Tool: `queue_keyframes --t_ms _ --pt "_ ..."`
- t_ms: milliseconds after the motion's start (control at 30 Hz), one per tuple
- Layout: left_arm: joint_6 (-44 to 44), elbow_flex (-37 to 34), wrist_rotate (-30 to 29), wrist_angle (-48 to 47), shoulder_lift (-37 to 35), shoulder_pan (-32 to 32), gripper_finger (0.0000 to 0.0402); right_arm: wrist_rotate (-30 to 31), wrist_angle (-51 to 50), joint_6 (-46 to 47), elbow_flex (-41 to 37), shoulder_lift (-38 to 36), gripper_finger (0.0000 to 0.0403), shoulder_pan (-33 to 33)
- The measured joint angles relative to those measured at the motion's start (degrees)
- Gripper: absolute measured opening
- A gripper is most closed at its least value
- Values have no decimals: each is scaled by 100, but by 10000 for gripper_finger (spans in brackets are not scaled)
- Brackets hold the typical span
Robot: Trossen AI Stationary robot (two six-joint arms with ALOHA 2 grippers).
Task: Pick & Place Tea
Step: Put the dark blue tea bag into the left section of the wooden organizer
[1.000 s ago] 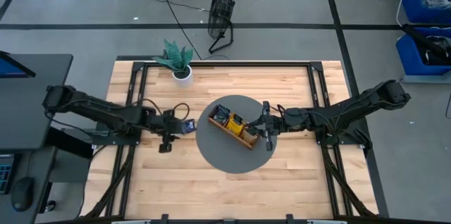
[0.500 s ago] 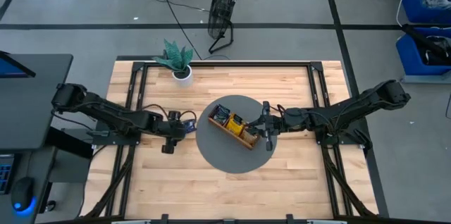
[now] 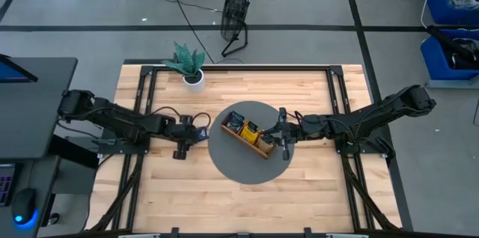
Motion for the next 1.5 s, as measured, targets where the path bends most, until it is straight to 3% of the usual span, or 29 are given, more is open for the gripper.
queue_keyframes --t_ms 233,500,867,1167,1500 --pt "146 -3 574 55 84 406 131 0 -11 -2 0 0 71 0" --pt "137 11 970 139 365 622 11 -1 -36 0 0 0 71 0" --pt "-293 7 1226 -57 -152 565 2 -131 -32 -442 0 0 71 2" --pt "-490 789 1423 -907 -531 277 1 -298 691 -836 69 544 73 -34" --pt "-474 1621 1448 -1853 -533 272 1 -308 120 -1068 1317 1890 165 -107"
